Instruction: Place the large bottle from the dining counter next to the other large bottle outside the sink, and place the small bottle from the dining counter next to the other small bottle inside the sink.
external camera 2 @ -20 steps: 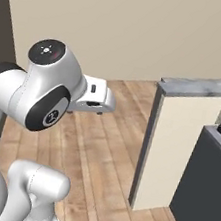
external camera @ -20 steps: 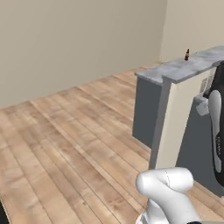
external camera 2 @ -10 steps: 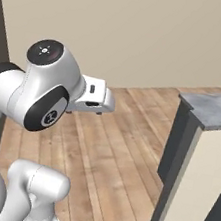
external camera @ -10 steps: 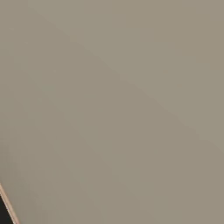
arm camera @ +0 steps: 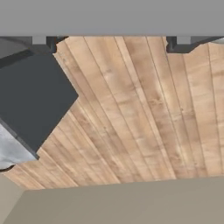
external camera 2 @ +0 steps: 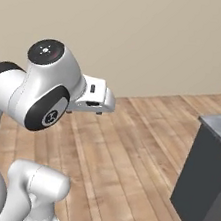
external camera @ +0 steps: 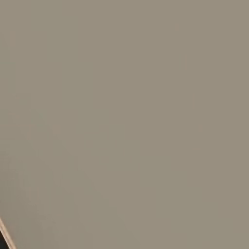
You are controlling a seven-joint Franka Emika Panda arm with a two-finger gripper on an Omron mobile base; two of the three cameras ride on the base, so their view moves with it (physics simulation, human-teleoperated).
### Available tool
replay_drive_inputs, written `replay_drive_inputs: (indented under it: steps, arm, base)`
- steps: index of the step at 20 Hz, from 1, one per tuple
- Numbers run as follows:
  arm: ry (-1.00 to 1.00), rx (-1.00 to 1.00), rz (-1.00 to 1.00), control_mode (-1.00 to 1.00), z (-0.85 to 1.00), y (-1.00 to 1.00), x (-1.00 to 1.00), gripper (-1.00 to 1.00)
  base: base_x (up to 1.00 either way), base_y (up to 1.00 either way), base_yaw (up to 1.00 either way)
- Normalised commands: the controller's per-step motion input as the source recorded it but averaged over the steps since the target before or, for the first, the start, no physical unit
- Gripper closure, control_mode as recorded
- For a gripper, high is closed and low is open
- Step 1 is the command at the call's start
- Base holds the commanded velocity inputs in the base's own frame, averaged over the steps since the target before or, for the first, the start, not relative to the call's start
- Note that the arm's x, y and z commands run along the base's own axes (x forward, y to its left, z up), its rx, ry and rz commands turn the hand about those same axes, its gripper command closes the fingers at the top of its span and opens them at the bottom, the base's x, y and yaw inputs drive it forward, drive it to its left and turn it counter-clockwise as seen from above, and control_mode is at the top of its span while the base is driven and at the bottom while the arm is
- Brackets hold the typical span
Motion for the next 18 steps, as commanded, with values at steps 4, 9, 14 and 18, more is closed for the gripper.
replay_drive_inputs:
  steps: [4, 9, 14, 18]
  arm:
    - [0.00, 0.00, 0.00, 1.00, 0.00, 0.00, 0.00, -1.00]
    - [0.00, 0.00, 0.00, 1.00, 0.00, 0.00, 0.00, -1.00]
    - [0.00, 0.00, 0.00, 1.00, 0.00, 0.00, 0.00, -1.00]
    - [0.00, 0.00, 0.00, 1.00, 0.00, 0.00, 0.00, -1.00]
  base:
    - [0.99, 0.60, -0.09]
    - [1.00, 0.56, -0.08]
    - [1.00, 0.56, -0.08]
    - [1.00, 0.49, -0.06]
